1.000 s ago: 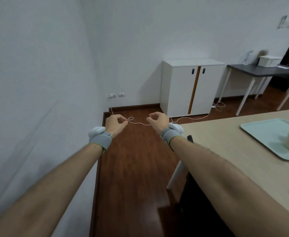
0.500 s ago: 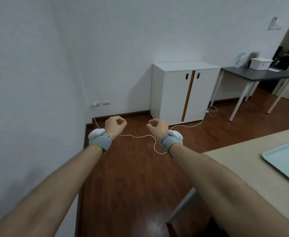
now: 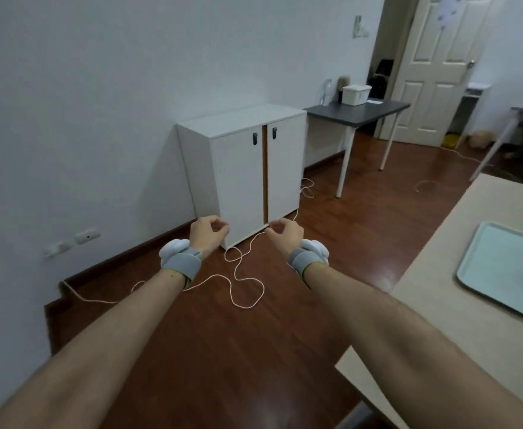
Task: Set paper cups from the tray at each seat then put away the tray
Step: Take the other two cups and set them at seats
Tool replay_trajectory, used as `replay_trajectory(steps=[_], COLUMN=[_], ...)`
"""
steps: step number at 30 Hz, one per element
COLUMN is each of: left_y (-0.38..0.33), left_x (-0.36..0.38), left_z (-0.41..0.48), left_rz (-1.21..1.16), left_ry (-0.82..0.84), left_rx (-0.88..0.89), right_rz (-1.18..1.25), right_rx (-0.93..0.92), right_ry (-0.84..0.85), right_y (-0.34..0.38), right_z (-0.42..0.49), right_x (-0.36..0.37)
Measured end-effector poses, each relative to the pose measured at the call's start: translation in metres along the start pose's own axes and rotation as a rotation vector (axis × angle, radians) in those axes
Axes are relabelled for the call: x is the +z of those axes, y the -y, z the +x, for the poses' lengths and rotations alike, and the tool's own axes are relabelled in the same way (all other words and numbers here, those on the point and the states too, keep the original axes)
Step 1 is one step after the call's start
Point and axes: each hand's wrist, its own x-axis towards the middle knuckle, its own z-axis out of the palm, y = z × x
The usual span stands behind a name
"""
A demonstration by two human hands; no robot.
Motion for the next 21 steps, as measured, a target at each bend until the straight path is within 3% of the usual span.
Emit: replay_trajectory(steps=[12, 21], left_y=[-0.055, -0.142], left_x=[0.129, 0.270], left_z=[0.183, 0.275], left_rz=[-0.048, -0.060], left_ry=[0.319, 0.503], left_rx=[0.233, 0.398], right_rz=[-0.028, -0.047], right_rx=[0.195, 0.323], right_ry=[-0.362, -0.587], right_y=[-0.048, -0.110], right_z=[0.150, 0.261], right_x=[-0.051, -0.146])
